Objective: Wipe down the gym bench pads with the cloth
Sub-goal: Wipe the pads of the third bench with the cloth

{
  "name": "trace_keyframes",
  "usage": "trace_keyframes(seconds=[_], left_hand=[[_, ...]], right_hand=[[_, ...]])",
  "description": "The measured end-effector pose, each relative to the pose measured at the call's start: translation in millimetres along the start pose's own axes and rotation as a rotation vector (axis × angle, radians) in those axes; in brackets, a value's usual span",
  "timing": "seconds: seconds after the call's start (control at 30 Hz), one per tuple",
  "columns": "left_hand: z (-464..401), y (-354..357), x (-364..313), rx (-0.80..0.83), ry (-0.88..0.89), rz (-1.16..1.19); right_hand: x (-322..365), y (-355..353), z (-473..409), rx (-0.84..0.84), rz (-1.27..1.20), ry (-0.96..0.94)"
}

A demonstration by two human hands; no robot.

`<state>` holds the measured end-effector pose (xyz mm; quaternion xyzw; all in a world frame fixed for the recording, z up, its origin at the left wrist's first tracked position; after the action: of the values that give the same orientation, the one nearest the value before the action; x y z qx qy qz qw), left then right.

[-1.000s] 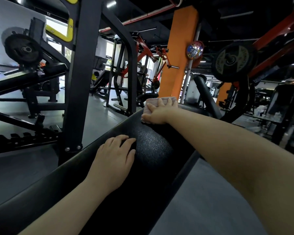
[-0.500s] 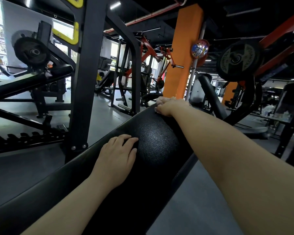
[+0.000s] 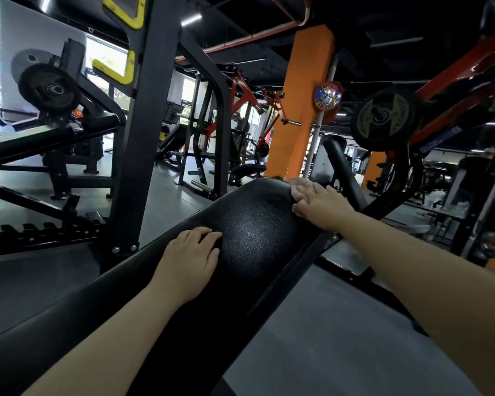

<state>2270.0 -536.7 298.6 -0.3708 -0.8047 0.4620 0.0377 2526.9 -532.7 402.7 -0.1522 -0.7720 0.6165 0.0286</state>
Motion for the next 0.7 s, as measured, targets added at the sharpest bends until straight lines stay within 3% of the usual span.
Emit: trace_keyframes(seconds=[0.3,0.53,0.7], left_hand=[[-1.8,0.7,0.2,0.007,-0.001,-0.012],[-4.2,6.0,5.1,0.006,0.008,-0.022],[-3.7,6.5,5.6,-0.003,0.018,-0.003]], right_hand=[[37.5,12.2,72.7,0.039,0.072,-0.178],[99.1,21.3,136.1,0.077,0.122,-0.553],[65.7,16.1,94.6,0.044,0.141,-0.466]])
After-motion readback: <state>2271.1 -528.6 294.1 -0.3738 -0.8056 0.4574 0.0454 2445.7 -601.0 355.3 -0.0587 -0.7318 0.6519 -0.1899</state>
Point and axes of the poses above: each hand's wrist, its own z-axis away from the middle knuckle, its own y-axis out of the palm, x = y × z, the point moved 7 cm from there along -z, towards the middle knuckle, and after that the axes turned 4 degrees about x, right-handed, at the moved point
